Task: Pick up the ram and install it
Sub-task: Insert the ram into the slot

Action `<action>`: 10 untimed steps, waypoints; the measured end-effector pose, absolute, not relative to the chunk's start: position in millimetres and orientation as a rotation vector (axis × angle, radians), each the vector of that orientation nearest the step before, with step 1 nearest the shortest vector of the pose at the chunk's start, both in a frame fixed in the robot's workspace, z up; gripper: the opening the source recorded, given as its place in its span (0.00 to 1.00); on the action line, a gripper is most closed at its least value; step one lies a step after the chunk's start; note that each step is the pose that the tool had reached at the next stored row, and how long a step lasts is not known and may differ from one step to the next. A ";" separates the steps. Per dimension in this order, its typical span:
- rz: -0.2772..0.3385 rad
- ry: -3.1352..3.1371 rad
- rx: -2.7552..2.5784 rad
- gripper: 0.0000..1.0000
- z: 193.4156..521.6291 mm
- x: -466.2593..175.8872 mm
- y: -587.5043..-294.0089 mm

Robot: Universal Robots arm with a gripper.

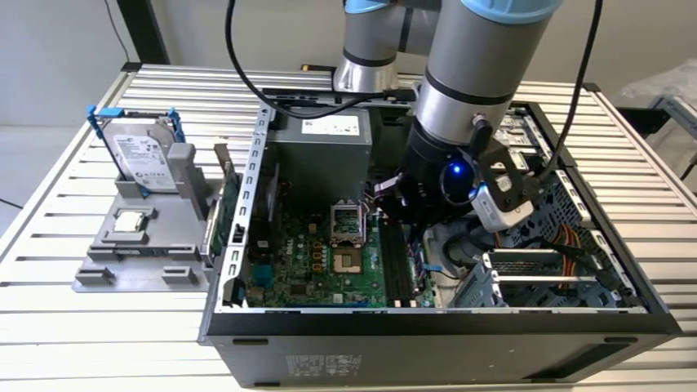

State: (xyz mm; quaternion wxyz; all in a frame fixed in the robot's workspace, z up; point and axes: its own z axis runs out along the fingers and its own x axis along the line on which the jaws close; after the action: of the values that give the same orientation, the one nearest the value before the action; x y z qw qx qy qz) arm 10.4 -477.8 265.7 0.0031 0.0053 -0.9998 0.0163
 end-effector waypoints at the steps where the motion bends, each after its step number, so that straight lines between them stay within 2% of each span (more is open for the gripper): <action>1: 0.051 -3.135 0.016 0.00 265.5 10.4 -477.8; 10: 0.051 -3.135 0.015 0.00 260.5 9.9 -477.8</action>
State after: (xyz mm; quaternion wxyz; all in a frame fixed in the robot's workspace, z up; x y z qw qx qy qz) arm 9.9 -477.8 260.5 0.0030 0.0047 -0.9999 0.0164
